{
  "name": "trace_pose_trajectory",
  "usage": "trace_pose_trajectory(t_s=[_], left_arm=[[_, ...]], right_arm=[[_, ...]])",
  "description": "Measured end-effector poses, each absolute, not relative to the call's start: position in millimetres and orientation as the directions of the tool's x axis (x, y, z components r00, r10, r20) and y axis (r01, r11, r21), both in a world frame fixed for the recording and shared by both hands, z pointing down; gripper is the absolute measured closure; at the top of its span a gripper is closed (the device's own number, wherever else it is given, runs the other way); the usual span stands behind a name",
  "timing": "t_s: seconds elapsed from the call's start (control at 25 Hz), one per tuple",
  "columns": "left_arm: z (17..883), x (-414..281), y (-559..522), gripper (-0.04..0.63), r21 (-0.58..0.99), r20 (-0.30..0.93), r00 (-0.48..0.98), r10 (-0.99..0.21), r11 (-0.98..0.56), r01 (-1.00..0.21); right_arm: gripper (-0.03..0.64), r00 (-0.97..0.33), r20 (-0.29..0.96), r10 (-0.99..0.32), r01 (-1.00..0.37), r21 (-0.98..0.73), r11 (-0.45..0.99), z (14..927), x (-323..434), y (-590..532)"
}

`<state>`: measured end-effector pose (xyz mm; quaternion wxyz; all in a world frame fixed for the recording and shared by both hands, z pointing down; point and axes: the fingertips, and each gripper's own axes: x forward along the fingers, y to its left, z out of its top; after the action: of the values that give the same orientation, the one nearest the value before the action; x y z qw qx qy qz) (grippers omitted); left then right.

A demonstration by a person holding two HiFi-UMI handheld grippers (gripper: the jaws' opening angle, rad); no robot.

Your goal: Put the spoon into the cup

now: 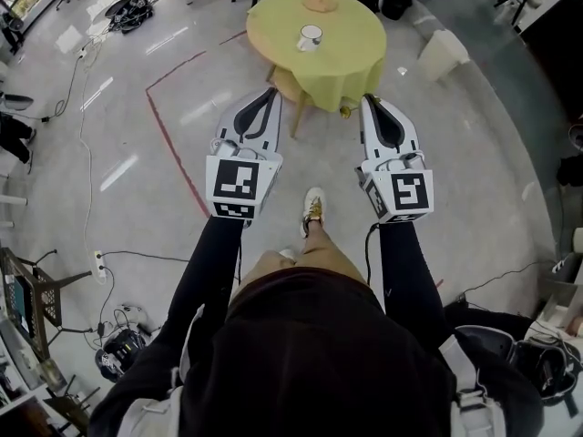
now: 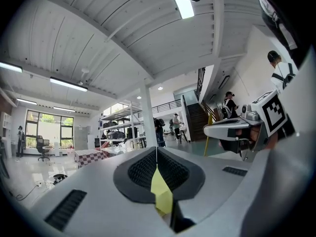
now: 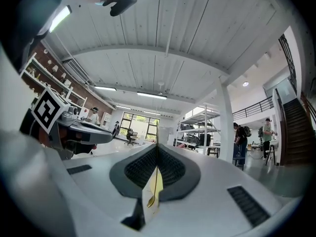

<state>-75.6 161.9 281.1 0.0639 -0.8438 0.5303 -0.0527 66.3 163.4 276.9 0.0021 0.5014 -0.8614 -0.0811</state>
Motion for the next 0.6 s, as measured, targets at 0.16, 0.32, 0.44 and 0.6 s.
trace_pose_trajectory(t_s=[0.16,0.32,0.44,0.6], left_arm=[[282.6,-71.6,133.5,0.574,-0.172,0.026,0.431,-0.902,-0.429,-0.887],[282.9,-64.3,98.2,0.574,-0.177,0.032,0.426,-0.904,-0.424,-0.888],[280.9,-60.6,67.1,0.574,-0.179,0.036,0.409,-0.912,-0.409,-0.895],[282.5,-56.0,27.6,0.574,-0.176,0.04,0.381,-0.924,-0.382,-0.907]], right_arm=[[0.589,-0.506,-0.084,-0.858,-0.859,0.134,0.494,279.4,67.0,135.5],[0.589,-0.512,-0.083,-0.855,-0.856,0.125,0.501,280.7,76.0,95.9],[0.589,-0.522,-0.087,-0.848,-0.851,0.118,0.512,277.7,82.1,61.5],[0.589,-0.541,-0.097,-0.836,-0.84,0.11,0.531,275.7,88.6,18.7]])
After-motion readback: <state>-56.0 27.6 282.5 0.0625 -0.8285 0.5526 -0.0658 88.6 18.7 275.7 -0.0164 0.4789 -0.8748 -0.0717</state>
